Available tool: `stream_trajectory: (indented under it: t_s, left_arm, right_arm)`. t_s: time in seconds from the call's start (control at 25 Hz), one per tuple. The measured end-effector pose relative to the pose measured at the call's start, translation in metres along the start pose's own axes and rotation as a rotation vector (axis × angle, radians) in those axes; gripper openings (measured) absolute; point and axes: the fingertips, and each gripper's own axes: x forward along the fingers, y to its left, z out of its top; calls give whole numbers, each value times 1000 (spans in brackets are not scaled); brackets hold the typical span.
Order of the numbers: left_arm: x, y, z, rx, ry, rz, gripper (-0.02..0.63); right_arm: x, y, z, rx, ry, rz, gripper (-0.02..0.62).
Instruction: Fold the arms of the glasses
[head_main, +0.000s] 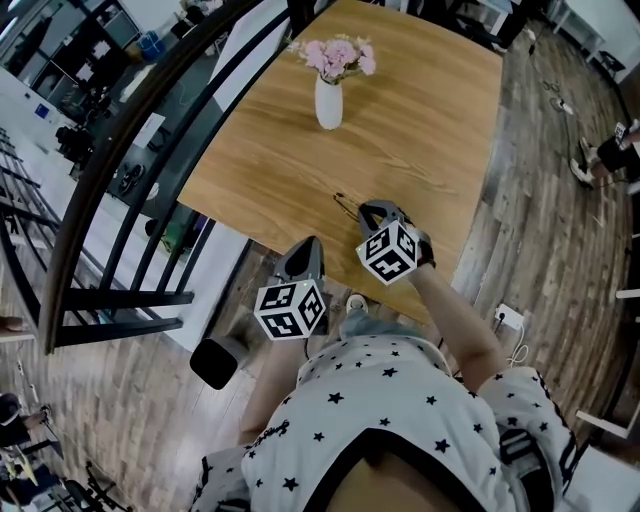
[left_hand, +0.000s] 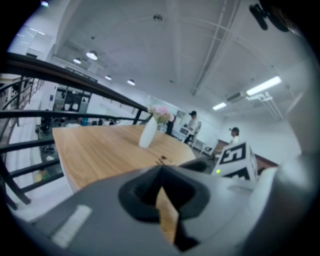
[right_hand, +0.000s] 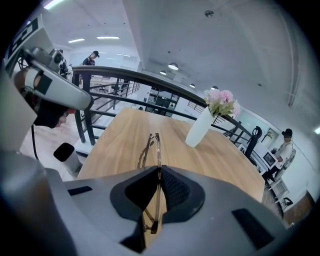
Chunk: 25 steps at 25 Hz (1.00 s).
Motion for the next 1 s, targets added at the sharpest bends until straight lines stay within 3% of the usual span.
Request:
stream_trajectory:
  t_s: [0.4,1.0]
  left_arm:
    - [24,9,-3,-27,28,9,6]
    - [39,13,-5,-49,58,17,6]
  right_arm:
    - [47,1,-17,-105,84,21,21]
    - [70,3,-33,-171,145,31,21]
